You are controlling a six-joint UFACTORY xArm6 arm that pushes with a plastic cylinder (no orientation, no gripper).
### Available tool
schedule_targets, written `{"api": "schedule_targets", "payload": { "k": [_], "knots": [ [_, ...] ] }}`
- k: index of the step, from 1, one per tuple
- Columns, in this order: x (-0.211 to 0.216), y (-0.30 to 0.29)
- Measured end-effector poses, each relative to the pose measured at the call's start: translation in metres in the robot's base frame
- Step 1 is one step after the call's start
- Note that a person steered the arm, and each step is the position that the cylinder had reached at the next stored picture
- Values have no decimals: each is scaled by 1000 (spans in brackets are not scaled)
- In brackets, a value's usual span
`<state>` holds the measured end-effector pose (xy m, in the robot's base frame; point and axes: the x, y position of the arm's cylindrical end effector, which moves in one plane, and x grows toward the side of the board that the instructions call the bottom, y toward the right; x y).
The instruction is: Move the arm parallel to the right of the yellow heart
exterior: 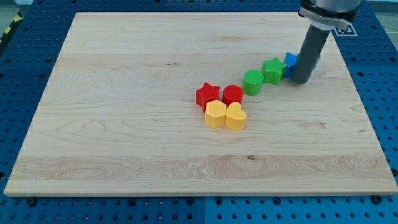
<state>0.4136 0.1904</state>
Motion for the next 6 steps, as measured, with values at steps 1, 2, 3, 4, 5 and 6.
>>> {"api": "schedule_targets", "payload": {
  "k": [1,2,3,4,5,6],
  "knots": [
    [52,-1],
    [58,-20],
    [53,-31],
    [54,-31],
    [70,-44],
    [70,-50]
  ]
}}
